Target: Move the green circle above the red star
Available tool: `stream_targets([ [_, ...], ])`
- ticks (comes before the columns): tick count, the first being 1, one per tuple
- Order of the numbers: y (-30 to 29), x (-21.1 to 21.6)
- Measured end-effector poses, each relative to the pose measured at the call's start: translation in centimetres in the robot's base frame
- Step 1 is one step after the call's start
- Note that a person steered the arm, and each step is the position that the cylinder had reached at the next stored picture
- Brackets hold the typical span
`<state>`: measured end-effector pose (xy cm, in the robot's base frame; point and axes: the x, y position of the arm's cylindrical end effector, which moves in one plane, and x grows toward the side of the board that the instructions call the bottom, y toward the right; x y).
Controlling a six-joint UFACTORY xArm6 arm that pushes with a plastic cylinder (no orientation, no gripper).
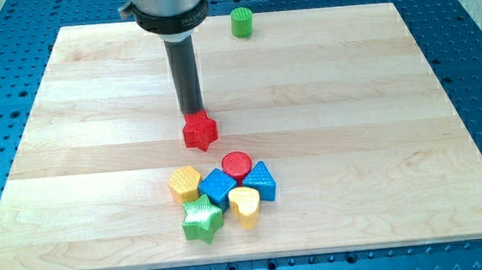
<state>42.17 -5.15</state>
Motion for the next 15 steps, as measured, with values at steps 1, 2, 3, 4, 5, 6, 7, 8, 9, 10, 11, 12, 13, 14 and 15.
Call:
stream_targets([
  [1,2.3,5.0],
  [2,2.5,4.8],
  [3,0.8,0.9],
  [4,8.3,-8.1],
  [5,14.4,-17.8],
  [6,12.8,-23.0],
  [7,6.0,-18.9],
  [8,3.4,-16.2],
  [9,3.7,-19.7],
  [10,-0.9,-13.8],
  [11,-0.1,-7.3],
  [12,-0.6,-15.3],
  [13,-7.1,-14.9],
  [14,-5.3,-5.2],
  [15,-5.7,-6.3],
])
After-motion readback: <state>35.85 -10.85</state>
